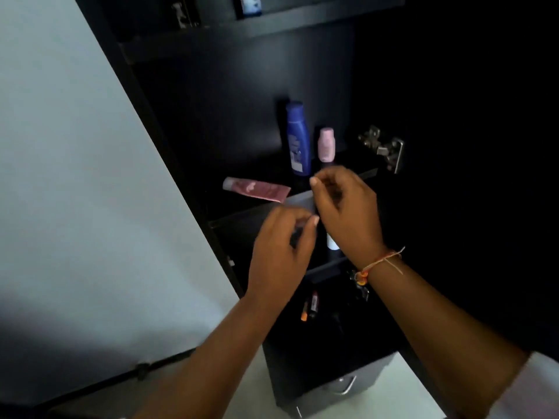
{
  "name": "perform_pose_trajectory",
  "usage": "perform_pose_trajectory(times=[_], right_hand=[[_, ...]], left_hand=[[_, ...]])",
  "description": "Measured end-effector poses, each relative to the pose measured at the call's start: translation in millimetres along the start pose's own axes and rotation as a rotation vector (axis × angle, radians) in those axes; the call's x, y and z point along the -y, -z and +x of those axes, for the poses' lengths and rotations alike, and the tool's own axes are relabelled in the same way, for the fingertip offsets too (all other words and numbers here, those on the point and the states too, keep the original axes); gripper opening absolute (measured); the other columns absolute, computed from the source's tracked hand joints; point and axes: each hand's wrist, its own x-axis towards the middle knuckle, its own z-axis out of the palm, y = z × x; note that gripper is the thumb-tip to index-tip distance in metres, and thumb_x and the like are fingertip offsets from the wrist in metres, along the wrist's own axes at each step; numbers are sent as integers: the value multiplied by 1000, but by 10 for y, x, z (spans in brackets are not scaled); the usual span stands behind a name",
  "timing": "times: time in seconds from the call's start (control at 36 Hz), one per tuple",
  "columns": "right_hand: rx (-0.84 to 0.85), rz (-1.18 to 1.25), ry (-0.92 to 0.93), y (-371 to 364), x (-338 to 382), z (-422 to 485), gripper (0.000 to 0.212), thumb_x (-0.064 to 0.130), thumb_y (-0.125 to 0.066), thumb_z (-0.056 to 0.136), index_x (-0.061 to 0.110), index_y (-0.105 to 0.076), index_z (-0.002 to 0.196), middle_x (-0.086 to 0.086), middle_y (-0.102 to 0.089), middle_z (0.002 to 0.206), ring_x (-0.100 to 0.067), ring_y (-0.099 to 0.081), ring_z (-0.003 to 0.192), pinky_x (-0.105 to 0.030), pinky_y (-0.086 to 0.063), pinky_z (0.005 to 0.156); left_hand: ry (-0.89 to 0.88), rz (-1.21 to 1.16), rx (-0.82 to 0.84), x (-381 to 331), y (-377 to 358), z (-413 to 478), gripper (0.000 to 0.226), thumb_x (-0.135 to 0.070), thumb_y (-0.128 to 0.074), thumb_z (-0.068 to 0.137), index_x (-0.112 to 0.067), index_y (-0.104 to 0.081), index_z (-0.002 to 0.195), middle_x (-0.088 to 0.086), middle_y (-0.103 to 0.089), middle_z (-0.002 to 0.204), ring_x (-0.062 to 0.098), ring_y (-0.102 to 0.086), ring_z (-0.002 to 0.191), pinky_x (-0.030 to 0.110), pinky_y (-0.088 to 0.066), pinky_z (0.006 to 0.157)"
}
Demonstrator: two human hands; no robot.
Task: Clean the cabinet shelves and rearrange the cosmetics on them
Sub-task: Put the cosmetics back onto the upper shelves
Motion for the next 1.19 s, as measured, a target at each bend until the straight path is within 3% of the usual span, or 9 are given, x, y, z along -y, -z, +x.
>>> perform_pose_trajectory(times=[0.11,0.22,0.36,0.44,0.61,0.78,0.83,1.03,1.19], right_hand=[[91,-87,-119,12,-448,-458,15,30,-59,95,16,-65,97,4,-64,95,-5,-63,81,-23,-54,69],[199,-199,-249,12,-780,-913,17,34,-57,95,20,-63,90,7,-65,81,-3,-62,72,-16,-51,61],[447,-395,-449,-151,-1302,-1435,22,32,-52,97,21,-56,78,6,-59,69,-2,-53,59,-11,-37,55],[549,-443,-606,-264,-1671,-1720,23,29,-51,96,16,-62,81,0,-62,72,-17,-61,67,-24,-47,60],[658,-526,-763,-543,-2340,-2081,27,28,-48,93,16,-71,100,-5,-72,98,-24,-68,89,-38,-57,81],[660,-520,-813,-916,-2846,-2231,25,32,-53,94,18,-65,110,-7,-70,104,-26,-67,96,-39,-56,83],[671,-499,-781,-1047,-2966,-2247,26,26,-54,94,25,-58,119,-8,-66,110,-28,-65,99,-40,-56,85],[906,-618,-455,-1265,-3264,-2281,71,1,-52,89,36,-34,148,-15,-33,143,-35,-52,119,-37,-50,95],[907,-589,-495,-1363,-3455,-2283,64,5,-53,90,40,-41,142,-12,-40,133,-34,-54,114,-38,-51,93]], left_hand=[[209,-22,125,442,-292,-668,9,-23,-58,96,-16,-64,95,-9,-61,89,6,-61,80,18,-50,70],[539,-34,228,874,-545,-1268,6,-22,-60,95,-26,-63,90,-9,-65,84,1,-64,80,10,-48,67],[858,59,368,1396,-760,-1728,6,-21,-60,94,-25,-64,91,-8,-67,86,8,-66,84,18,-51,70],[965,91,423,1623,-887,-1832,9,-22,-58,94,-17,-66,95,-2,-69,91,12,-66,86,16,-47,66],[945,229,586,2106,-1254,-1909,18,-26,-59,94,-10,-67,99,-1,-66,92,12,-61,85,21,-42,67],[967,213,627,2642,-1712,-2099,18,-24,-67,89,-13,-66,104,5,-70,105,18,-66,98,30,-54,79],[965,220,618,2776,-1819,-2153,21,-21,-68,87,-15,-64,108,7,-68,110,20,-65,102,36,-56,84],[845,337,717,2990,-1942,-2268,45,-18,-63,93,-19,-52,136,12,-46,138,24,-55,120,19,-42,77],[742,348,721,3164,-1999,-2257,40,-21,-61,94,-19,-56,133,11,-53,133,23,-57,119,18,-42,79]])
